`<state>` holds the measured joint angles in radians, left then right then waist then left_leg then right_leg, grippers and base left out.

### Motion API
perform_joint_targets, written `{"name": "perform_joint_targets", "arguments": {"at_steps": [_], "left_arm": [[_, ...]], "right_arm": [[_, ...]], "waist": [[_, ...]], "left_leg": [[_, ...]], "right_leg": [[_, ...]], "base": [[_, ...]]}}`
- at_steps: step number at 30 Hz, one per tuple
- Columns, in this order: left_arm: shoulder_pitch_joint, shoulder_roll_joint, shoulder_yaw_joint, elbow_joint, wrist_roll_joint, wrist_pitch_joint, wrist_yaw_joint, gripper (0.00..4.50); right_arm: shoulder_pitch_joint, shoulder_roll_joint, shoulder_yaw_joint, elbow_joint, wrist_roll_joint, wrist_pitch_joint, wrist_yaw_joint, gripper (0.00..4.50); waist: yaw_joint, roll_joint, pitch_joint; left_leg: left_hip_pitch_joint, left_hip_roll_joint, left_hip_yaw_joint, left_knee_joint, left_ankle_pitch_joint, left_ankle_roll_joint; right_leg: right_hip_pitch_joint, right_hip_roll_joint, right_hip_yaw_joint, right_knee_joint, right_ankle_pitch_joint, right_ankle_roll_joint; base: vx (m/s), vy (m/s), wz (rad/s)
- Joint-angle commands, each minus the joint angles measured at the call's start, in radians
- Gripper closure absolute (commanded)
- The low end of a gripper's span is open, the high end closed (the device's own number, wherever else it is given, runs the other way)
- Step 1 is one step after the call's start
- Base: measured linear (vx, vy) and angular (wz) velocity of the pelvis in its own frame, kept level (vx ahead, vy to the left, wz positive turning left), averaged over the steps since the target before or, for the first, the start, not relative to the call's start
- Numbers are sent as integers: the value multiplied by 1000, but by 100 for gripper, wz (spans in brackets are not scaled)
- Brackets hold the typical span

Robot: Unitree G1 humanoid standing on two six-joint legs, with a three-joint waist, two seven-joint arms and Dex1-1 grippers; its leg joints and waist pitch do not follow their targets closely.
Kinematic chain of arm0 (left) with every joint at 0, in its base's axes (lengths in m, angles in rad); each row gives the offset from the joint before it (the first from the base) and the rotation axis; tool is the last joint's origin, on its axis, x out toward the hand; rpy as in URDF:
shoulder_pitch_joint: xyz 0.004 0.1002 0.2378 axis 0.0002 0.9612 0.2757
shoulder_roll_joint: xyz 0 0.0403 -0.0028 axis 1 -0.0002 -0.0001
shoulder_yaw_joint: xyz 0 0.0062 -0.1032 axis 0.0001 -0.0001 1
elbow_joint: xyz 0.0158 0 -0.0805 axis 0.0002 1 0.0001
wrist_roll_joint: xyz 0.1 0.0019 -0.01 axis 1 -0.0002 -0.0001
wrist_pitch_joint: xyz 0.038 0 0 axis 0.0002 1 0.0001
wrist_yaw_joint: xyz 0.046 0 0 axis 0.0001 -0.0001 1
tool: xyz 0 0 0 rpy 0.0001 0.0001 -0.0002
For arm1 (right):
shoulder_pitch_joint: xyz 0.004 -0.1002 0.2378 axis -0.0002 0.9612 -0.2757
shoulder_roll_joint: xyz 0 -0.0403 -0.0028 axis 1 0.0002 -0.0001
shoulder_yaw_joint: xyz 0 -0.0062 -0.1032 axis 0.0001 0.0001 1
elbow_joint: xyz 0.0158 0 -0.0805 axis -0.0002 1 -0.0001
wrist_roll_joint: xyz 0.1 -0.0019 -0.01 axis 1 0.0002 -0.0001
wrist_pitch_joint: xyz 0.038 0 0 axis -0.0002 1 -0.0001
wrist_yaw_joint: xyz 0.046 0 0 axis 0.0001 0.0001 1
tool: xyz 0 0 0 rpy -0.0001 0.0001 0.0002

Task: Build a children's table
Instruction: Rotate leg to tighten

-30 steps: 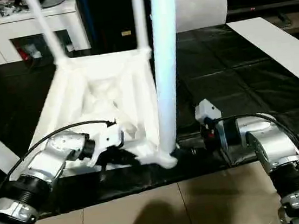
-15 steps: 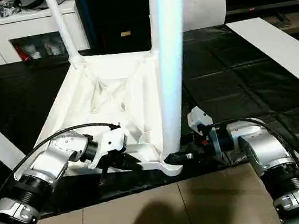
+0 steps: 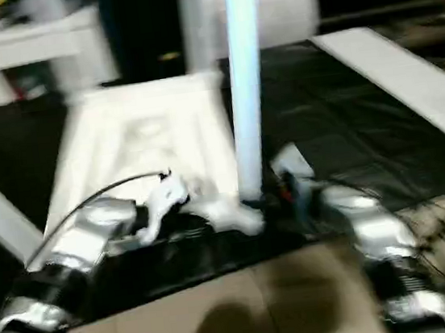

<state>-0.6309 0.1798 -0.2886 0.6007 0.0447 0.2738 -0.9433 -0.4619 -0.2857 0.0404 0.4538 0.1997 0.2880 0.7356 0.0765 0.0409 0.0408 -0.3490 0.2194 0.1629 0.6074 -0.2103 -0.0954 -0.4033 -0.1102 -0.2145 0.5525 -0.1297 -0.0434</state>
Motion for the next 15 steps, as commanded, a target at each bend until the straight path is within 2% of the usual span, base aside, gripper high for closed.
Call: {"name": "perform_joint_targets", "arguments": {"at_steps": [1,2,3,5,6,8,9,10,11,13,15], "left_arm": [[-45,-54,42,-14,-35,19,98,450],[-57,-80,55,3,-33,25,154,450],[-58,-83,56,5,-32,26,160,450],[-66,-105,64,16,-29,33,204,450],[-71,-122,68,22,-24,36,236,450],[-69,-146,69,8,-7,52,269,450],[-69,-147,69,8,-6,54,271,450],[-65,-142,60,1,-1,48,264,450],[-62,-133,53,-2,4,44,257,450],[-60,-117,39,0,10,23,248,450],[-59,-107,32,2,10,18,240,450]], "right_arm": [[-15,62,2,82,-36,62,-184,244],[-33,89,-10,108,-40,40,-244,244],[-35,92,-11,110,-40,37,-250,244],[-48,118,-18,128,-42,15,-289,244],[-57,143,-21,140,-45,-8,-314,179],[-71,197,-33,159,-63,-38,-369,180],[-72,200,-34,161,-63,-39,-372,173],[-72,207,-35,159,-63,-38,-379,159],[-67,204,-31,151,-64,-40,-374,144],[-58,197,-27,141,-69,-56,-370,125],[-47,184,-29,128,-64,-67,-356,113]], "waist": [[-11,-5,-64],[-17,-1,-66],[-27,-2,-65],[-28,-4,-69],[-28,-4,-69],[-30,-5,-72],[-30,-4,-72],[-25,-10,-74],[-24,-7,-74],[-20,-8,-77],[-14,-7,-78]], "left_leg": [[3,4,-5,-58,-266,40],[6,6,-5,-59,-269,44],[2,7,-8,-60,-273,46],[7,0,-6,-58,-264,50],[0,1,-6,-62,-244,58],[-8,3,-7,-65,-206,60],[-8,3,-7,-66,-196,62],[-7,4,-6,-67,-173,69],[-10,6,-7,-68,-160,73],[-13,8,-6,-67,-126,84],[-12,8,-4,-67,-107,90]], "right_leg": [[66,-46,20,-122,-556,76],[66,-49,22,-121,-544,69],[69,-49,18,-121,-533,63],[65,-51,23,-119,-515,54],[68,-53,31,-110,-486,37],[73,-54,36,-100,-450,16],[73,-55,38,-99,-443,10],[74,-57,45,-91,-417,-6],[75,-57,48,-87,-401,-13],[75,-57,57,-75,-350,-38],[75,-58,60,-70,-333,-48]], "base": [[0,0,0],[0,0,0],[0,0,0],[0,0,0],[0,0,0],[0,0,0],[0,0,0],[0,0,0],[0,0,0],[0,0,0],[0,0,0]]}}
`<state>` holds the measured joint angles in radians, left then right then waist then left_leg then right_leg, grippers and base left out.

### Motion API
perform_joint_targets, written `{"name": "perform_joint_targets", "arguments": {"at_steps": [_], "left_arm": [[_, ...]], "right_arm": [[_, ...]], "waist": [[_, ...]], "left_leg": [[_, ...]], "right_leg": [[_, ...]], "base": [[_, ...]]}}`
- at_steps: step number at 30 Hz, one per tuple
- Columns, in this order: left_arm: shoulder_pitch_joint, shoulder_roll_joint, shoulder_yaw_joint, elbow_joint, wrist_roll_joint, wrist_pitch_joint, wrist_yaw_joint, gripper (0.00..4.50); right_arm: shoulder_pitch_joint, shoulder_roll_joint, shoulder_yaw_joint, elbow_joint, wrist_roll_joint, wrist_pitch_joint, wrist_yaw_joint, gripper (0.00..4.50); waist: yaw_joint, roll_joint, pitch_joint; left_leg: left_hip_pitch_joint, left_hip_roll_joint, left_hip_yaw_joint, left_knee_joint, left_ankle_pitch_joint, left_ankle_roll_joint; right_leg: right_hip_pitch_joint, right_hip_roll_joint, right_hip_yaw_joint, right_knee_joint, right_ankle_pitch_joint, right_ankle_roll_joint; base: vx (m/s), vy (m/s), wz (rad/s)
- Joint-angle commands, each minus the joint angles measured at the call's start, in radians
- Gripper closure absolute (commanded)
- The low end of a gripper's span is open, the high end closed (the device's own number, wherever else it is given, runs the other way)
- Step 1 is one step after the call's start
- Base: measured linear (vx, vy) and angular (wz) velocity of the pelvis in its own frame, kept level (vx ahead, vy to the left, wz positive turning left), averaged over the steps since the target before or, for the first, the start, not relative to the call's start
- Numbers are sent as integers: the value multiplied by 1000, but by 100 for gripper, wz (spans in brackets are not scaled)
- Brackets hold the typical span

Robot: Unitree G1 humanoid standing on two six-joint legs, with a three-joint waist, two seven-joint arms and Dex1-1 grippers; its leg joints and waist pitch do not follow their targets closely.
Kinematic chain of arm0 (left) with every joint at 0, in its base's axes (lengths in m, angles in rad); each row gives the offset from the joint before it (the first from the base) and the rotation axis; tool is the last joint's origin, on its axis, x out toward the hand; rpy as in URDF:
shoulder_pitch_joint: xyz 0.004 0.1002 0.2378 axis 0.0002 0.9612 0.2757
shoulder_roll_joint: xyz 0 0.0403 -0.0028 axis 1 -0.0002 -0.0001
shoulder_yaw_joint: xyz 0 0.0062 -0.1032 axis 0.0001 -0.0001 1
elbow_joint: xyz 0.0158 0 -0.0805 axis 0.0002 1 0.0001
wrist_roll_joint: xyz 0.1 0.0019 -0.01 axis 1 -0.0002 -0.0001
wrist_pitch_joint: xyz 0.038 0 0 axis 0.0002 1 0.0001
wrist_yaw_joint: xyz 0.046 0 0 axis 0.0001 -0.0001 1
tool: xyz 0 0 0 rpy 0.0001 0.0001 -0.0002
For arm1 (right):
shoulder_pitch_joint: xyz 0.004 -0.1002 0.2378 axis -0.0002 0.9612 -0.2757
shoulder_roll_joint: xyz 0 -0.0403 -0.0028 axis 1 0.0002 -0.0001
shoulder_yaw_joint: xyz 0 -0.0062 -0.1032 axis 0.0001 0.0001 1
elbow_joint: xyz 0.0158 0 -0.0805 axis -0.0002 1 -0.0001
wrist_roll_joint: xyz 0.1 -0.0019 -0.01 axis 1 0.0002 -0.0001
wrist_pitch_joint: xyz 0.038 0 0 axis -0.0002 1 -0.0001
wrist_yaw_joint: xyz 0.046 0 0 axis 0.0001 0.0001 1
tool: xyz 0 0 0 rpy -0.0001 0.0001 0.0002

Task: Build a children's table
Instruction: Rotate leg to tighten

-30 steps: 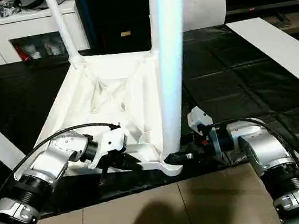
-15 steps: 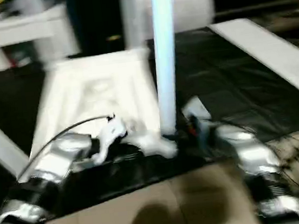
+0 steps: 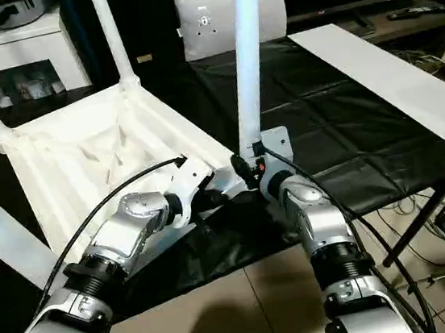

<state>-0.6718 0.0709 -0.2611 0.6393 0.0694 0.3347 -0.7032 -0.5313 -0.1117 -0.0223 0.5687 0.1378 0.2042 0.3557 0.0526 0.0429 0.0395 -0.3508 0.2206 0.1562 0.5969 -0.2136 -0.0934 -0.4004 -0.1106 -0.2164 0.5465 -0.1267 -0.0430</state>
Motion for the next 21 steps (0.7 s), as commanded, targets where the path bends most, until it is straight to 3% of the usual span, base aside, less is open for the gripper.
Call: {"name": "perform_joint_targets", "arguments": {"at_steps": [1,9,11,21], "left_arm": [[-17,15,-4,-35,-12,-58,-16,450],[-5,97,-49,-41,4,-126,-175,450],[5,150,-93,-49,6,-173,-285,450],[15,242,-151,-71,-19,-305,-532,450]], "right_arm": [[36,-7,32,-4,6,2,52,93],[122,-175,39,-101,52,-36,353,29],[156,-270,53,-162,85,-30,512,9],[155,-441,81,-212,135,-12,813,2]], "waist": [[14,-10,-76],[40,-12,-73],[48,-15,-73],[87,-13,-74]], "left_leg": [[-11,7,4,-57,-100,94],[-3,13,7,-60,-129,100],[-1,16,8,-61,-134,107],[2,19,12,-58,-122,99]], "right_leg": [[73,-56,64,-63,-330,-49],[69,-55,71,-64,-365,-49],[68,-56,75,-62,-358,-52],[62,-55,77,-57,-368,-64]], "base": [[0,0,0],[0,0,0],[0,0,0],[0,0,0]]}}
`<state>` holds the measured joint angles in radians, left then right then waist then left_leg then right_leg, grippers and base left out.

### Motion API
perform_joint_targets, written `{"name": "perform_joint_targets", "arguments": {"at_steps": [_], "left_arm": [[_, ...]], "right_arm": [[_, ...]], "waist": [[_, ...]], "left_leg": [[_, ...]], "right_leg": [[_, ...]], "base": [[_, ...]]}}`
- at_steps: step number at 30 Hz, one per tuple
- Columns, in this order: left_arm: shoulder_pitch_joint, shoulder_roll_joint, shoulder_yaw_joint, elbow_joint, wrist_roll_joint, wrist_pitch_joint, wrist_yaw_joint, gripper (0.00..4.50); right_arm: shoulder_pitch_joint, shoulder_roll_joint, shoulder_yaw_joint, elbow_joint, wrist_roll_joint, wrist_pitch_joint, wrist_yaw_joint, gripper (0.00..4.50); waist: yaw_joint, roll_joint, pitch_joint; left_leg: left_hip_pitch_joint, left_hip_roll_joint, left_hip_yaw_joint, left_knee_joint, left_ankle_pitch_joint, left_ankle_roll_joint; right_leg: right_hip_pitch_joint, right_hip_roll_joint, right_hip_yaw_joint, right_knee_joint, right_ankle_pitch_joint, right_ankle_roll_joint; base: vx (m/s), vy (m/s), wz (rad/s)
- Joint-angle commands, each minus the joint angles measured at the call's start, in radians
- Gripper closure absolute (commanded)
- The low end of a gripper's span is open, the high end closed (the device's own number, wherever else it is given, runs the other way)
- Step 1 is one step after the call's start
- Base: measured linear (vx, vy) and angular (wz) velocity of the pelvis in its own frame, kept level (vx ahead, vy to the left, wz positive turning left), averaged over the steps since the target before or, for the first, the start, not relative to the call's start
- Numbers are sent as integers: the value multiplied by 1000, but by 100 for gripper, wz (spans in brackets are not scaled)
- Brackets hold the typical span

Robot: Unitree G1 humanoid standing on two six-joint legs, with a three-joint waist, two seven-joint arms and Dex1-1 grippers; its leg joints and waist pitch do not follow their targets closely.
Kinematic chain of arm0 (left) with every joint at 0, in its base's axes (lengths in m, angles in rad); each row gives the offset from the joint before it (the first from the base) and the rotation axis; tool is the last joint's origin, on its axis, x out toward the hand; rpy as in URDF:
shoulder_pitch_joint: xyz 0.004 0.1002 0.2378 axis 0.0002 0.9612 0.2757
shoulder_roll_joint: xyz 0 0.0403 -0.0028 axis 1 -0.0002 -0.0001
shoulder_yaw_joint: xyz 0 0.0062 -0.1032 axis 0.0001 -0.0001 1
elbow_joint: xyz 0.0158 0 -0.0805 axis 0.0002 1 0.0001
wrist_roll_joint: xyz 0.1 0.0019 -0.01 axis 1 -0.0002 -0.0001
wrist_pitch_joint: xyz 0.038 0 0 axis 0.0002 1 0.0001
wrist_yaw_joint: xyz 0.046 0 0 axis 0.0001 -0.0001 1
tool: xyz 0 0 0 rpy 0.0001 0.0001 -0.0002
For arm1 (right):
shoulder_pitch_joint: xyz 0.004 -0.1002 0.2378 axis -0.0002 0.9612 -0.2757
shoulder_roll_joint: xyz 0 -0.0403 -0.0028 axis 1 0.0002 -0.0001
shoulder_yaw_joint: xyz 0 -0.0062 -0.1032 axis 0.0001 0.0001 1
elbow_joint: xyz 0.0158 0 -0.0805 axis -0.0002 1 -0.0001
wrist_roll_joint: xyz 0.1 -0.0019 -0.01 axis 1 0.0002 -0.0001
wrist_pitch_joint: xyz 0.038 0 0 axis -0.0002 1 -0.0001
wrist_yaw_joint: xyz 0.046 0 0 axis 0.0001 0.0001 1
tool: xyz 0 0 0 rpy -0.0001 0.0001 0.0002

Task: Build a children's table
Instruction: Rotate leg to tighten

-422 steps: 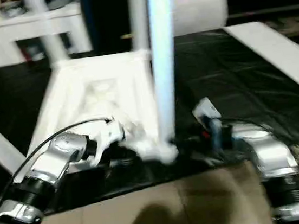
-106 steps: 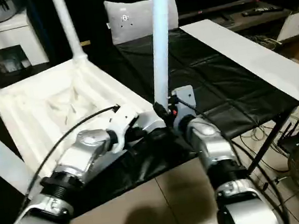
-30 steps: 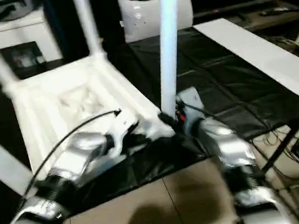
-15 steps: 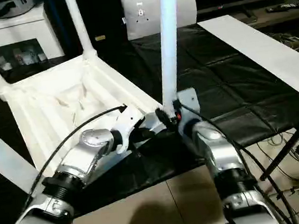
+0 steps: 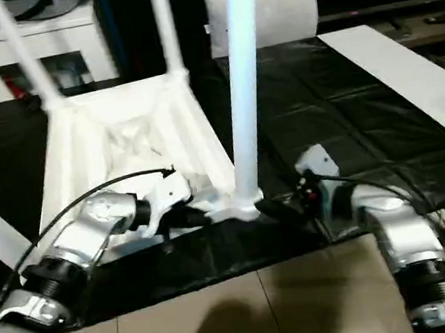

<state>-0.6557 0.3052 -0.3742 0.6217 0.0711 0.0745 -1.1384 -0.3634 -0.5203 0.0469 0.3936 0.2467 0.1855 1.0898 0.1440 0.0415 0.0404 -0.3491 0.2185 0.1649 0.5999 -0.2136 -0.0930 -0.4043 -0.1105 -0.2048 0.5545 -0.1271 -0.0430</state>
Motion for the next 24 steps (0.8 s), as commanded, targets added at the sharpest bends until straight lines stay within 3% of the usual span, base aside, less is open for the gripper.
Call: {"name": "perform_joint_targets", "arguments": {"at_steps": [1,14,20,21,24], "left_arm": [[-1,10,-38,-55,-22,-45,-101,450],[-10,36,-56,-59,-34,-89,-206,450],[-11,35,-51,-52,-32,-96,-204,450],[-9,36,-49,-50,-29,-98,-197,450],[-6,34,-45,-47,-28,-100,-188,450]], "right_arm": [[-13,-35,13,-39,28,9,86,2],[-78,-35,110,-16,51,70,298,108],[-95,-33,121,6,55,91,327,156],[-94,-32,122,6,58,96,332,164],[-91,-29,121,3,62,102,338,189]], "waist": [[2,-12,-75],[20,-14,-74],[22,-14,-76],[21,-20,-76],[23,-17,-75]], "left_leg": [[2,23,3,-60,-127,100],[0,23,2,-61,-141,78],[-1,22,2,-60,-128,77],[-3,22,3,-59,-122,79],[-2,21,3,-59,-119,78]], "right_leg": [[66,-56,67,-63,-365,-66],[64,-56,64,-65,-407,-51],[64,-57,65,-65,-403,-48],[65,-55,65,-64,-395,-47],[64,-56,65,-65,-406,-44]], "base": [[0,0,0],[0,0,0],[0,0,0],[0,0,0],[0,0,0]]}}
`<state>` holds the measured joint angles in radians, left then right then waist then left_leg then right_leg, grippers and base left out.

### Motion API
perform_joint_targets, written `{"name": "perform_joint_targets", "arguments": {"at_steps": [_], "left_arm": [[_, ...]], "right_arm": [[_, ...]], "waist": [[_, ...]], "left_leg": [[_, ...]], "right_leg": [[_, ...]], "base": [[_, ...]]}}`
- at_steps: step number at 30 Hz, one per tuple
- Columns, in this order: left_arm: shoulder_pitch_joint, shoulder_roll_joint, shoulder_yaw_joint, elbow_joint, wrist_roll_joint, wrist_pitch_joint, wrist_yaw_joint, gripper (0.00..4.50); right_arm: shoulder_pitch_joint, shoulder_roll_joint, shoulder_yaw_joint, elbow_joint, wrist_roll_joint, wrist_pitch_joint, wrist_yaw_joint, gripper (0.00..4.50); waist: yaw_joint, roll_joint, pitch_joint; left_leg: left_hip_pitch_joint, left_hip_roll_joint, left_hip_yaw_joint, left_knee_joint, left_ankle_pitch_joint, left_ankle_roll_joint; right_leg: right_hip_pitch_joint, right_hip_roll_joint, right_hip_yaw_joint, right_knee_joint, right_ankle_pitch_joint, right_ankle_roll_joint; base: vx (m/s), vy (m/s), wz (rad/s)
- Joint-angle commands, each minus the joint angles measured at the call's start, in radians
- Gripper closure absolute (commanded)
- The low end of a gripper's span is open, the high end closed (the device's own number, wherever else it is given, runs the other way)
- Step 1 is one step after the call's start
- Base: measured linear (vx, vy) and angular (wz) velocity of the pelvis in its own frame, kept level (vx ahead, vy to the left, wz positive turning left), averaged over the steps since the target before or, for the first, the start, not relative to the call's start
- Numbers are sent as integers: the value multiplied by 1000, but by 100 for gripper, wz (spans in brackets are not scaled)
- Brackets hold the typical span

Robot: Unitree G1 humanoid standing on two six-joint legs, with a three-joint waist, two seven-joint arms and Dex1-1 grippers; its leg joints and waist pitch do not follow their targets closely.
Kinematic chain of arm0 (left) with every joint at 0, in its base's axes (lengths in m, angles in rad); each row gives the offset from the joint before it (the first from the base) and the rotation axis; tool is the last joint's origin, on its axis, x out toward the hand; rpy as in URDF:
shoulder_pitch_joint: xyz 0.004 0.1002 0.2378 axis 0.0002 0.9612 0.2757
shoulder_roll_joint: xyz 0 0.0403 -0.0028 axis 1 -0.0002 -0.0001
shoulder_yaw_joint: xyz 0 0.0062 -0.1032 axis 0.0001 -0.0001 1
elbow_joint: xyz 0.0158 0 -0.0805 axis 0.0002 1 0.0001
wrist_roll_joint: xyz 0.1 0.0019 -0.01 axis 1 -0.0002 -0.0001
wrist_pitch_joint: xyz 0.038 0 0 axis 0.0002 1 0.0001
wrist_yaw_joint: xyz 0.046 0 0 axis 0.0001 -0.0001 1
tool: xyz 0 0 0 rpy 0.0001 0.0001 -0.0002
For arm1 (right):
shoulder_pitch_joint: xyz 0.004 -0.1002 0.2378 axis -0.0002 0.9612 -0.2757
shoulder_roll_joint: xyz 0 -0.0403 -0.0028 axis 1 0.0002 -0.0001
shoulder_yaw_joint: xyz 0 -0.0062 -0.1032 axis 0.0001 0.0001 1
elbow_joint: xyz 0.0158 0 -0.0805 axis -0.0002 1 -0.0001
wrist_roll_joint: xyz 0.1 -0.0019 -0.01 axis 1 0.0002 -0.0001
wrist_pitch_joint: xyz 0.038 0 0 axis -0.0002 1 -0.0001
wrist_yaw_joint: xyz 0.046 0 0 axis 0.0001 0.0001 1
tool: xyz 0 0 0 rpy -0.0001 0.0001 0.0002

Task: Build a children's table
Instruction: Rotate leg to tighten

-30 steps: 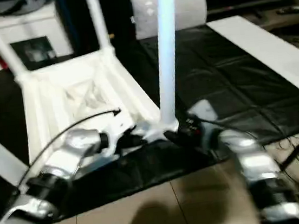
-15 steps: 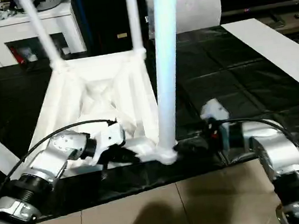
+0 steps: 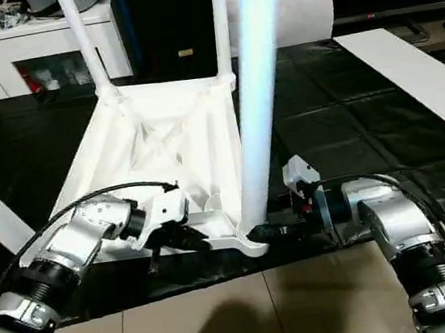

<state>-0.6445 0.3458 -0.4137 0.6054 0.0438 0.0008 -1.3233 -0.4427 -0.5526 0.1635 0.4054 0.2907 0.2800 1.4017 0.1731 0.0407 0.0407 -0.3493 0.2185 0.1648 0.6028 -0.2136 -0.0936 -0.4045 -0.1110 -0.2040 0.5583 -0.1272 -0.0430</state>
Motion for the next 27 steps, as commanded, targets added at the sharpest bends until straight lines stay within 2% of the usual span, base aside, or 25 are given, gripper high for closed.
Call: {"name": "perform_joint_targets", "arguments": {"at_steps": [1,4,7,9,10,11,13,14,15,16,17,18,19,20,21,22,23,26,27], "left_arm": [[-17,-8,-4,-31,-2,-25,-2,450],[-7,-19,16,-37,-18,-6,19,450],[-1,-32,31,-47,-29,25,44,450],[1,-47,44,-58,-35,64,79,450],[-6,-74,65,-56,-35,106,143,450],[-7,-76,67,-56,-36,109,148,450],[-14,-102,85,-52,-38,146,199,450],[-25,-127,99,-42,-35,173,251,450],[-34,-151,109,-34,-29,198,303,450],[-46,-188,129,-24,-27,238,377,450],[-52,-206,139,-20,-29,257,410,450],[-54,-216,144,-18,-29,267,428,450],[-67,-263,173,-10,-42,297,504,450],[-70,-282,183,-8,-42,303,539,450],[-74,-294,189,-5,-40,308,562,450],[-76,-302,190,-1,-36,304,579,450],[-75,-308,186,0,-31,293,588,450],[-70,-306,175,-6,-24,283,581,450],[-61,-290,153,-7,-6,244,558,450]], "right_arm": [[-8,3,4,-13,21,10,30,202],[35,18,-10,-68,49,37,4,224],[62,45,-30,-108,67,61,-53,242],[80,68,-41,-133,56,60,-118,244],[92,112,-51,-156,13,61,-251,248],[92,116,-51,-157,8,61,-264,248],[84,161,-62,-154,-31,80,-387,251],[61,205,-75,-129,-66,110,-505,251],[39,249,-94,-103,-90,145,-618,251],[6,307,-120,-59,-105,171,-744,251],[-8,334,-132,-39,-111,179,-798,251],[-15,348,-138,-29,-114,184,-827,251],[-46,406,-149,26,-141,157,-946,251],[-55,437,-162,47,-139,136,-998,251],[-62,457,-173,61,-136,123,-1031,251],[-68,470,-180,73,-134,111,-1053,251],[-72,479,-178,83,-142,96,-1072,188],[-74,480,-174,86,-150,79,-1073,182],[-68,479,-180,65,-149,63,-1059,161]], "waist": [[-6,-16,-75],[-6,-13,-75],[-6,-14,-74],[-8,-15,-72],[-14,-14,-70],[-16,-13,-69],[-34,-16,-66],[-40,-15,-66],[-56,-14,-65],[-72,-1,-65],[-85,-5,-64],[-100,-6,-67],[-111,-8,-68],[-121,-2,-70],[-124,-12,-73],[-124,-12,-75],[-122,-11,-75],[-114,-10,-80],[-106,-10,-82]], "left_leg": [[-1,21,3,-62,-121,78],[0,22,3,-63,-128,75],[-2,21,3,-63,-129,69],[0,20,2,-64,-136,59],[-1,17,3,-65,-144,50],[1,15,2,-64,-151,44],[0,5,3,-62,-177,33],[0,5,1,-62,-173,28],[-5,2,-1,-60,-190,24],[0,2,-4,-58,-207,19],[-4,2,-4,-58,-214,18],[-3,0,-6,-54,-229,21],[-4,-3,-5,-53,-228,32],[-3,1,-7,-54,-222,39],[-6,3,-7,-56,-210,43],[-10,2,-8,-59,-185,53],[-10,0,-6,-60,-159,64],[-12,5,-6,-62,-93,83],[-9,9,-5,-62,-59,92]], "right_leg": [[64,-55,64,-69,-410,-42],[63,-54,64,-73,-415,-38],[64,-56,62,-73,-420,-33],[63,-55,60,-78,-440,-22],[63,-54,58,-82,-460,-12],[61,-54,54,-85,-474,-6],[62,-51,44,-97,-523,29],[61,-51,42,-98,-525,31],[64,-49,32,-104,-540,47],[62,-49,27,-107,-543,50],[63,-47,25,-112,-543,53],[66,-47,17,-116,-545,63],[66,-47,17,-119,-539,69],[67,-51,17,-119,-521,59],[70,-52,20,-117,-505,55],[72,-53,27,-107,-466,40],[70,-52,34,-101,-435,21],[72,-54,50,-81,-354,-28],[69,-54,58,-69,-305,-52]], "base": [[0,0,0],[0,0,0],[0,0,0],[0,0,0],[0,0,0],[0,0,0],[0,0,0],[0,0,0],[0,0,0],[0,0,0],[0,0,0],[0,0,0],[0,0,0],[0,0,0],[0,0,0],[0,0,0],[0,0,0],[34,-5,4],[0,0,0]]}}
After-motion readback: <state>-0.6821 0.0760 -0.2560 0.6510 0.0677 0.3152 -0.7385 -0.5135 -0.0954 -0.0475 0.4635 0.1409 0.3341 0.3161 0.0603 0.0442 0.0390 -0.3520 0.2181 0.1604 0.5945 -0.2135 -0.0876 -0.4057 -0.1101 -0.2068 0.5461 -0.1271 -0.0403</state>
